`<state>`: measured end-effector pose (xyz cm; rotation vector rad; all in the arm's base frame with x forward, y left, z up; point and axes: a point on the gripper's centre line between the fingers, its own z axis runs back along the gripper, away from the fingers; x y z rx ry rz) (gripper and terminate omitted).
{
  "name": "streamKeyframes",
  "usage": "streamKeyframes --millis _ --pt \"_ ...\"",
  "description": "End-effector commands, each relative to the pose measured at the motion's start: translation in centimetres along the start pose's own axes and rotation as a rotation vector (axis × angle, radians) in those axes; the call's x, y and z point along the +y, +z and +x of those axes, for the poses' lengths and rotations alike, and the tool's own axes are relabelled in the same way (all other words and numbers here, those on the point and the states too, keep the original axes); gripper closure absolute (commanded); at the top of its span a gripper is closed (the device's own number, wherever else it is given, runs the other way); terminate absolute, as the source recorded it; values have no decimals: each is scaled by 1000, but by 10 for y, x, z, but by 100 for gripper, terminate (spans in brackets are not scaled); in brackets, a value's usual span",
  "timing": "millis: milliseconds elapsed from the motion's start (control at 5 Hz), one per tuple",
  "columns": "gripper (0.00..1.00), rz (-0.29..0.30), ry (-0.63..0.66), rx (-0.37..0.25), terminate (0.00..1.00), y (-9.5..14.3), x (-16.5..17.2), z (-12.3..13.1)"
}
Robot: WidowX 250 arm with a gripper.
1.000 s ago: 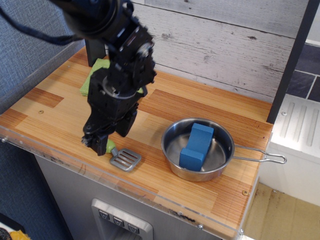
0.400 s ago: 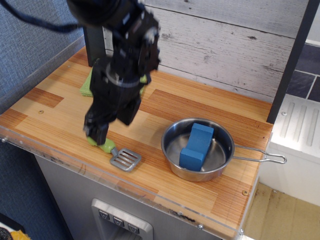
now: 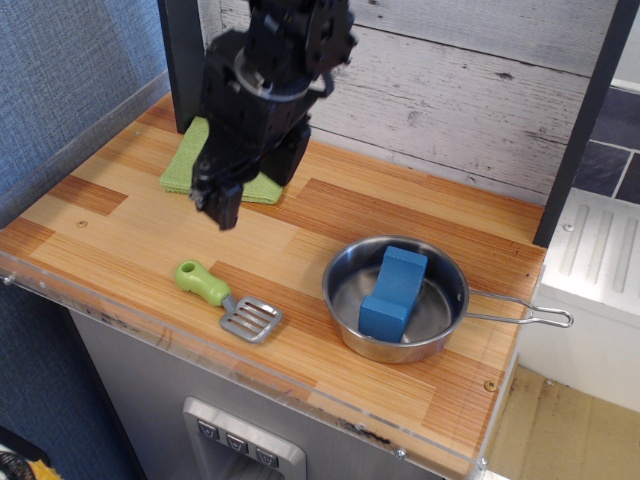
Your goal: Pick up the green spatula and place it at the front of the counter
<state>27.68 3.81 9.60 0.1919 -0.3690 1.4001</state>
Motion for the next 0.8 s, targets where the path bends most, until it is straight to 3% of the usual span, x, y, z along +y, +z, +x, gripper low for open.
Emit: streamKeyframes --millis 0,400,600 --pt "0 -93 18 -9 0 31 -15 -6" --pt "0 -93 18 -9 0 31 -15 -6" --pt "0 -93 18 -9 100 31 -15 -6"
